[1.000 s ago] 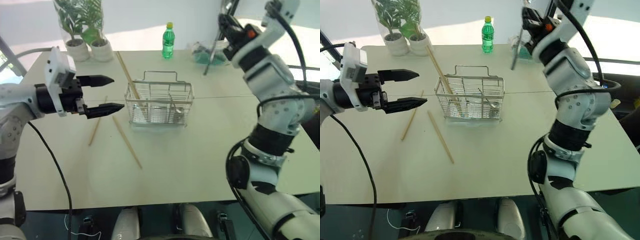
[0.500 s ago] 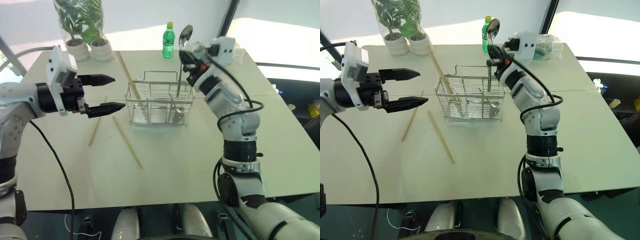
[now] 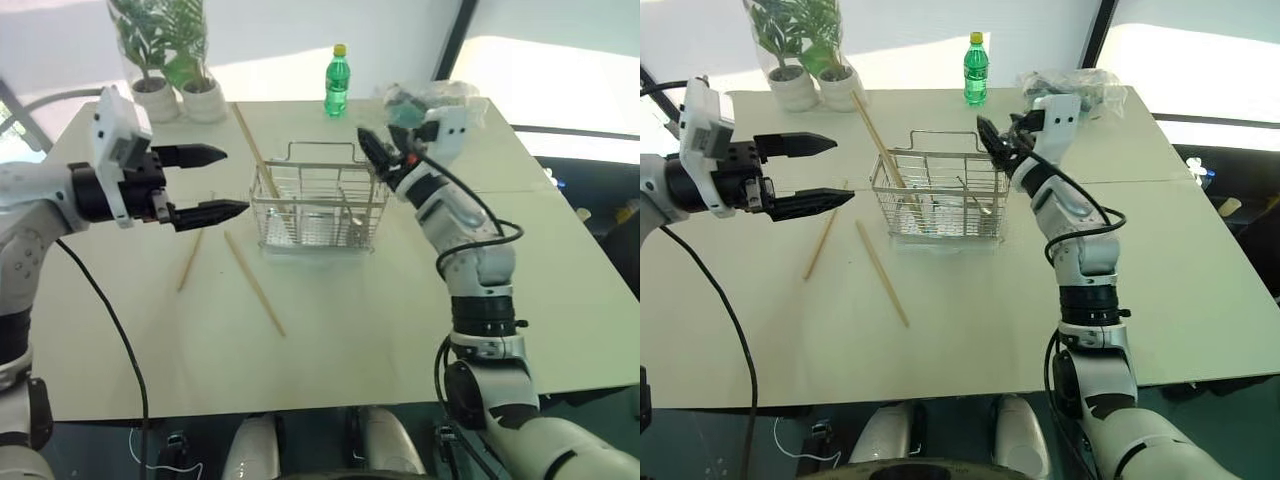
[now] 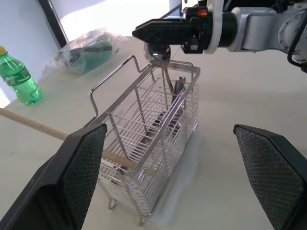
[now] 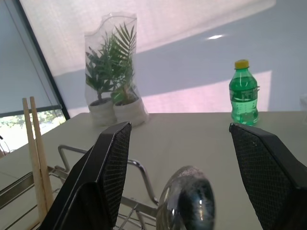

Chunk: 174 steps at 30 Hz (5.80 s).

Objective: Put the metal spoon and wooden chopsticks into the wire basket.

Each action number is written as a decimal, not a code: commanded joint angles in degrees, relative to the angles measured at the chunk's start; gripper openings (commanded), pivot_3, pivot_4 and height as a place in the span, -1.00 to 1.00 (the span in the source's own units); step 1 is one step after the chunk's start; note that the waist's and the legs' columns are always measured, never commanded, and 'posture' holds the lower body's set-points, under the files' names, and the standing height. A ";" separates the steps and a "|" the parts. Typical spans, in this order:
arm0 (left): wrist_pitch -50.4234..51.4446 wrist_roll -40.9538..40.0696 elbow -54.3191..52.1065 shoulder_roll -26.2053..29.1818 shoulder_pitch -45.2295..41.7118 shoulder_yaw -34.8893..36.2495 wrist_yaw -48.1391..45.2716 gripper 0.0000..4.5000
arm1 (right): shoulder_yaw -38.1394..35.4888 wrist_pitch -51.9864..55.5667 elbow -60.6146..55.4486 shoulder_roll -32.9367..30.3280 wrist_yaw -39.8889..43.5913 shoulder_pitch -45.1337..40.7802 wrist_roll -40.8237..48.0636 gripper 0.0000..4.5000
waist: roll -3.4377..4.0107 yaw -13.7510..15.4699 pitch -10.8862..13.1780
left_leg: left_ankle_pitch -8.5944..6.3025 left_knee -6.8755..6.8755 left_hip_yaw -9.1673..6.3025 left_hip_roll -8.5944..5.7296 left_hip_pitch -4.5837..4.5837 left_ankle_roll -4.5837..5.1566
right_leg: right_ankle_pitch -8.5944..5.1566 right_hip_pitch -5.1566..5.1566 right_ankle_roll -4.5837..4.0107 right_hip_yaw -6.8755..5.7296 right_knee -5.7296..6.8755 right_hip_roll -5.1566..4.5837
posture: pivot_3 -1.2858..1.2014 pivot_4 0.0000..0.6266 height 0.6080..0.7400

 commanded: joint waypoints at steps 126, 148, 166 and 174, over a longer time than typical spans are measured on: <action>-24.04 14.36 31.92 -38.05 -31.18 1.60 29.95 -0.97 | -5.46 15.90 -35.59 -36.69 25.48 22.80 30.79 0.53 | -0.67 1.62 0.10 | -0.05 0.83 -0.09 -0.16 -0.11 0.07 | 0.13 0.50 0.28 -0.15 -0.16 -0.26 | 0.03 -0.52 0.65; -20.63 14.82 25.40 -45.77 -14.04 -2.92 32.78 -0.26 | -5.81 16.41 -34.73 -36.78 23.38 22.15 31.40 0.53 | -0.66 1.67 0.11 | -0.06 0.83 -0.12 -0.15 -0.12 0.08 | 0.12 0.48 0.25 -0.14 -0.16 -0.25 | 0.03 -0.52 0.65; 25.86 4.43 21.44 -25.70 -29.87 13.24 57.86 0.98 | -1.20 14.65 -29.57 -34.28 26.35 17.54 27.10 0.53 | -0.53 1.59 0.21 | -0.06 0.80 -0.30 -0.16 -0.09 0.08 | 0.12 0.52 0.31 -0.15 -0.12 -0.17 | 0.03 -0.52 0.65; 52.18 20.37 27.16 -31.92 -34.53 20.28 75.89 0.98 | 1.07 13.41 -28.74 -34.18 29.62 17.23 24.49 0.53 | -0.71 1.72 0.30 | -0.05 0.79 -0.40 -0.20 -0.11 0.06 | 0.13 0.56 0.35 -0.20 -0.11 -0.16 | 0.03 -0.52 0.65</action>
